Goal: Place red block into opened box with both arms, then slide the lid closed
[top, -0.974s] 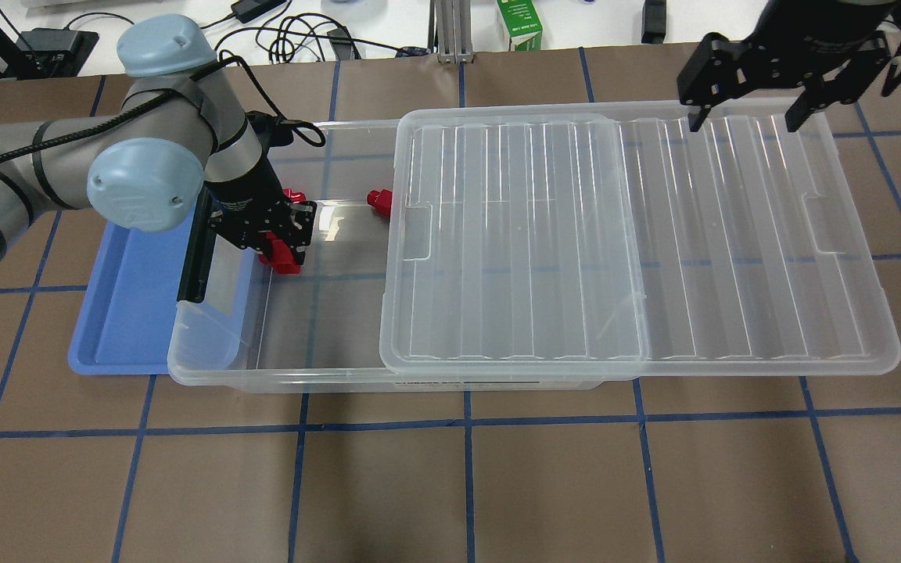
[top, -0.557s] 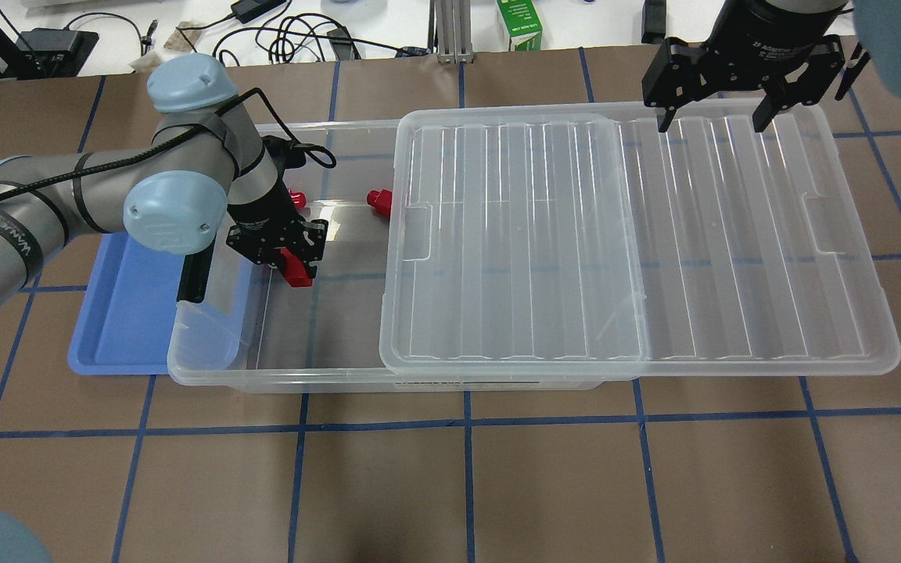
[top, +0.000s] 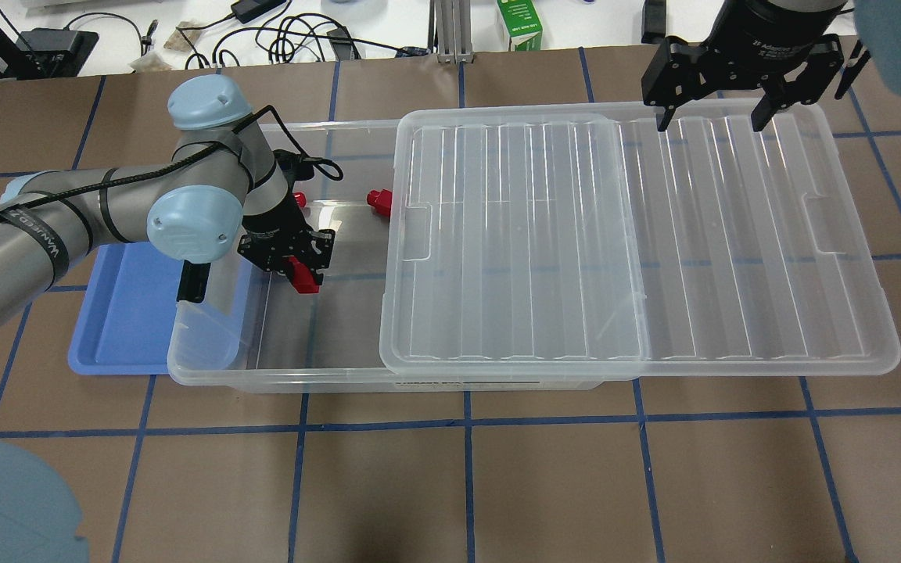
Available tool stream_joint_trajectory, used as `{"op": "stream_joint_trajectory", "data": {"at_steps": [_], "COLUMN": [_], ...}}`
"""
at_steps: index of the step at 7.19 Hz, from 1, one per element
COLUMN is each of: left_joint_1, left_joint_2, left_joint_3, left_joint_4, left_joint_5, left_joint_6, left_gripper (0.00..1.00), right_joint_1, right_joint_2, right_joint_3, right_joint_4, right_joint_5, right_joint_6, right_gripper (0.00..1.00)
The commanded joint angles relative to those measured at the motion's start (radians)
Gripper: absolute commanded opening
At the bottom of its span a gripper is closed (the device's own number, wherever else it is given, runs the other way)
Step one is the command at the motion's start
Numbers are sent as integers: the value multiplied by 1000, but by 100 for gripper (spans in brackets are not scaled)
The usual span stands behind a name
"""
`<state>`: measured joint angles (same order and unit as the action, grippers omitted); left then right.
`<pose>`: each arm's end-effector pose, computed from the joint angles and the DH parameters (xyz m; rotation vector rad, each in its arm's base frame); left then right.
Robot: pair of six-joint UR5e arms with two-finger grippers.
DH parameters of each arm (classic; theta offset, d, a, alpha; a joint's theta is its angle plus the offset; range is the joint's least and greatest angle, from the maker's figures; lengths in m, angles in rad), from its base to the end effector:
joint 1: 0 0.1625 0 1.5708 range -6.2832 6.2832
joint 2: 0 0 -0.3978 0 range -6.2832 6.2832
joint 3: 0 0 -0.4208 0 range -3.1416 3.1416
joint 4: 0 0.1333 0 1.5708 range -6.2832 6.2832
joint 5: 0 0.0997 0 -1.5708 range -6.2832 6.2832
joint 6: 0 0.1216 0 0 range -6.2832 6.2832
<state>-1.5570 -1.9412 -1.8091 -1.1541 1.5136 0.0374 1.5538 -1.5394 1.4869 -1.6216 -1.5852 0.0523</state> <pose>-0.1325 -0.5658 0.1545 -0.0277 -3.0657 -0.2929 0.1223 -0.5466 0.4715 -0.1094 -3.1229 0.1619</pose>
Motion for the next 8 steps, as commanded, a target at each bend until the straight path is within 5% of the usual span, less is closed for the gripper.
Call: {"op": "stream_joint_trajectory", "data": {"at_steps": [1,4,6,7,8], "left_joint_1": [0,0,0,2,2], "left_joint_2": [-25,-47,-67,-68,-61], "left_joint_3": [-16,-18,-13,-10,-3], "left_joint_4": [11,14,22,25,24], "left_joint_5": [0,0,0,0,-3], "left_joint_6": [4,6,6,3,6], "left_gripper": [0,4,35,78,100], "right_joint_1": [-1,-1,0,0,0], "right_joint_2": [-1,-1,-1,-1,-1], "right_joint_3": [1,1,3,3,1], "right_joint_4": [2,0,0,0,0], "right_joint_5": [2,4,4,4,4], "right_joint_6": [-2,-2,0,1,1], "right_gripper": [100,100,100,100,100]}}
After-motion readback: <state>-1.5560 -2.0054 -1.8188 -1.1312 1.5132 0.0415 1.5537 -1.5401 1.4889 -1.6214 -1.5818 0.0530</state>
